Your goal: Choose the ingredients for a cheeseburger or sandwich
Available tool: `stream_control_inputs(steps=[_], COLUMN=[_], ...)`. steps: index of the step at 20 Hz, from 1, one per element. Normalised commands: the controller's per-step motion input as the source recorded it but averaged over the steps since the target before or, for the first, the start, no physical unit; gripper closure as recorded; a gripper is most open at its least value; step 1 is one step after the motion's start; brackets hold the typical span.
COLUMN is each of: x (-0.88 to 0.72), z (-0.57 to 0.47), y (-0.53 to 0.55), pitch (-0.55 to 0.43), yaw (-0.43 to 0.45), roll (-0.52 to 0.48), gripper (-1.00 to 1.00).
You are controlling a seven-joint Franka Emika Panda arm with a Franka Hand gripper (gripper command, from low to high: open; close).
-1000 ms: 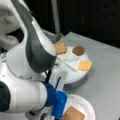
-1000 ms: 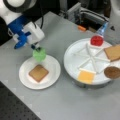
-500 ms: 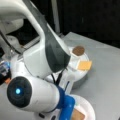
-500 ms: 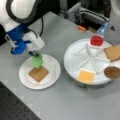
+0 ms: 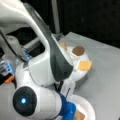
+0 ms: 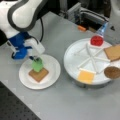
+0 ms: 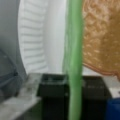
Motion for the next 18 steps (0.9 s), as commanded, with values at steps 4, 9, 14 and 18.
stream_control_inputs(steps=[4,9,14,18], x=[0.41,0.40,0.34,0.33], z=[-0.12,-0.05,0.01,0.01], y=[-0.30,-0.26,-0.21,-0.21], pitch=[0.072,0.072,0.052,0.046], yaw=[0.240,0.208,0.200,0.191], roll=[0.120,0.142,0.149,0.146], gripper=[1.00,1.00,1.00,1.00])
